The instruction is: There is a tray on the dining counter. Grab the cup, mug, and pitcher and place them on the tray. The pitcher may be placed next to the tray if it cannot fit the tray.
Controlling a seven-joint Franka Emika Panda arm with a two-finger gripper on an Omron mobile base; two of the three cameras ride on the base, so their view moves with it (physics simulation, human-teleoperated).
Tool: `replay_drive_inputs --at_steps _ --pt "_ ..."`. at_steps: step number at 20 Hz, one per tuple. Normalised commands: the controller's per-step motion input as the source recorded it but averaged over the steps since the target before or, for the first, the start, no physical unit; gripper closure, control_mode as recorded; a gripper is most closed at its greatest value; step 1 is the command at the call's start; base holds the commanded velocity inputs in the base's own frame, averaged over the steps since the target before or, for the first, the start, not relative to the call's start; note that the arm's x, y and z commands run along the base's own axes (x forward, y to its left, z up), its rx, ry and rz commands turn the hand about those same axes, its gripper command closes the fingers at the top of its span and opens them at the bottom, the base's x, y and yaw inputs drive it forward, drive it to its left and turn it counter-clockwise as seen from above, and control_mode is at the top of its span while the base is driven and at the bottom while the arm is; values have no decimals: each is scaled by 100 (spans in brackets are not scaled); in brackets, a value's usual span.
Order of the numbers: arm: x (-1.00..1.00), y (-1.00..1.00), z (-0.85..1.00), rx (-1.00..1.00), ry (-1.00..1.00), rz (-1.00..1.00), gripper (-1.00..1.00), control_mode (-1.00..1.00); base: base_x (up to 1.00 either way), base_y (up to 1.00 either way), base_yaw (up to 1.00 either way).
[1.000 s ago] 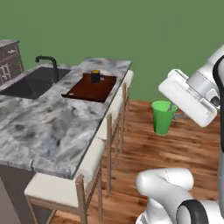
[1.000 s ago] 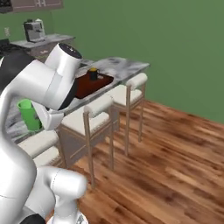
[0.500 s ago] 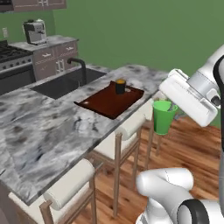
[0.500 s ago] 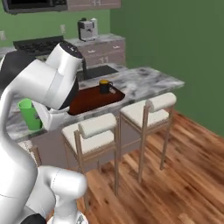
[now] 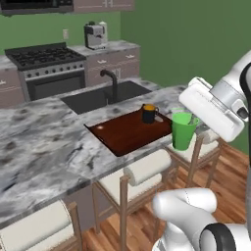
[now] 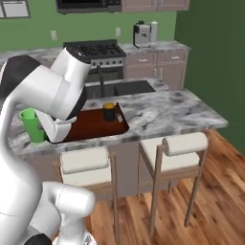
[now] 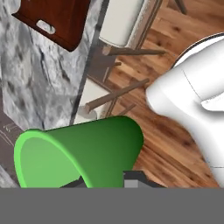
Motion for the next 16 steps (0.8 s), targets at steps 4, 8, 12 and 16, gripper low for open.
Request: replay_drive_inputs --at_steps 4,8,12,16 --pt "0 0 0 0 0 0 100 100 88 -1 25" --pt "0 0 0 0 0 0 100 100 83 -1 24" --pt "0 0 0 0 0 0 100 100 37 -29 22" --pt "0 0 0 0 0 0 100 100 12 -66 26"
